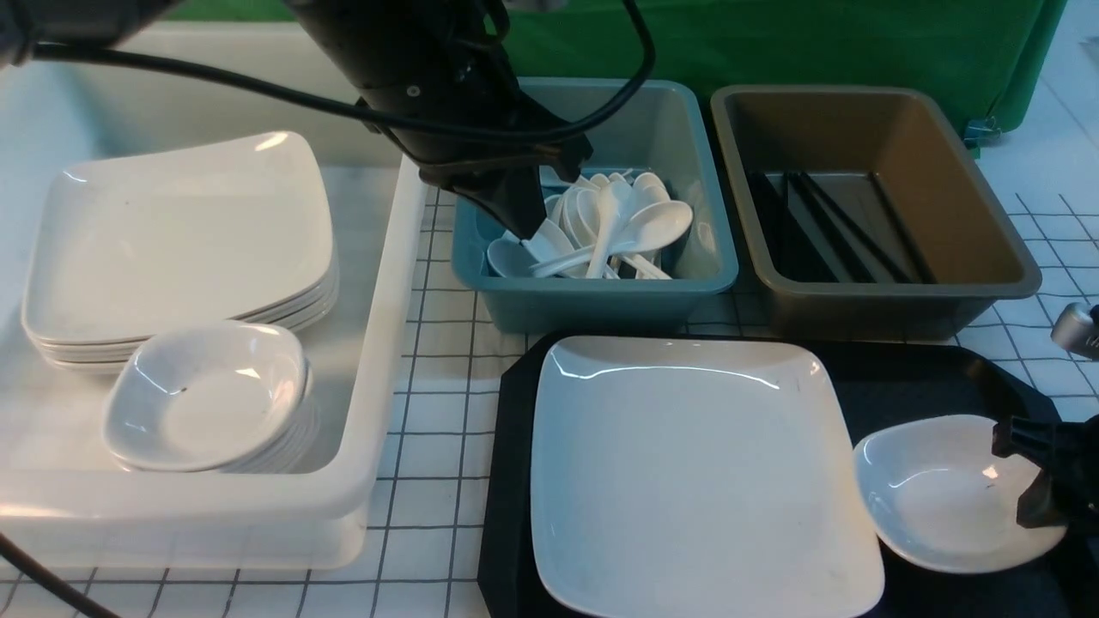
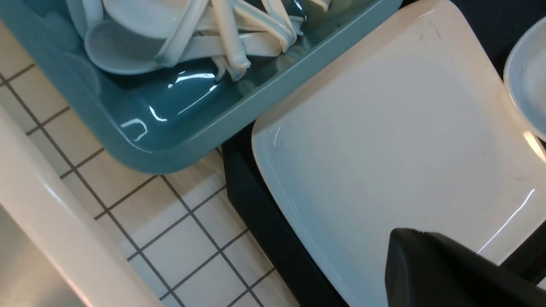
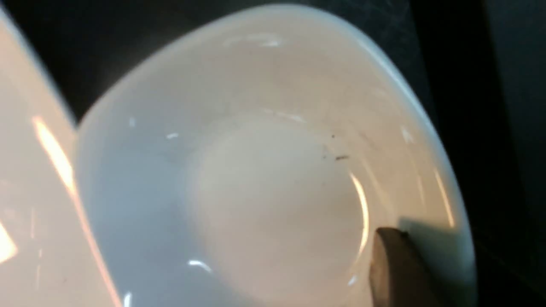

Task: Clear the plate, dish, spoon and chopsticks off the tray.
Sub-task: Use the right arm to grab a small plate from the dinner plate, then use the right arm to put the small plate into the large storage box on the left

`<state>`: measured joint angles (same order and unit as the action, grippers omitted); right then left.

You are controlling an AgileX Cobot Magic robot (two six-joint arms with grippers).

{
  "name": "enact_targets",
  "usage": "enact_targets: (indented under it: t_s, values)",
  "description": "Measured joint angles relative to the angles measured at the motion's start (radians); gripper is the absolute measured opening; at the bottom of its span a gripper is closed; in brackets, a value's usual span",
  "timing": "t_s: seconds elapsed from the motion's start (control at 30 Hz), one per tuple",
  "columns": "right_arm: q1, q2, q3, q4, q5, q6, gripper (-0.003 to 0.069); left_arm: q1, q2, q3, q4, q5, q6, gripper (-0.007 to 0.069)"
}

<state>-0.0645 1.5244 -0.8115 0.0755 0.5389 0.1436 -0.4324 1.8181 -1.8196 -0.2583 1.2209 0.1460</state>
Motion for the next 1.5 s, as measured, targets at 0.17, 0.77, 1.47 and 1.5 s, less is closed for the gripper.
enact_targets:
  t_s: [0.17,0.77,1.47,1.5]
  values:
    - [0.0,-0.097,0.0,0.012,0.039,-0.044,0.0106,0.0,0.0,0.0,0.0,0.0,0.003,0.0]
    - [0.0,-0.188,-0.154,0.002,0.287,-0.144,0.0087,0.0,0.0,0.0,0.004,0.001,0.004,0.0]
    - [0.234,-0.182,-0.557,0.749,0.376,-0.427,0.0087,0.555,-0.165,0.001,-0.109,0.002,0.004,0.0]
    - [0.308,-0.153,-0.557,0.759,0.322,-0.43,0.0087,0.601,-0.168,0.001,-0.156,0.002,0.004,0.0]
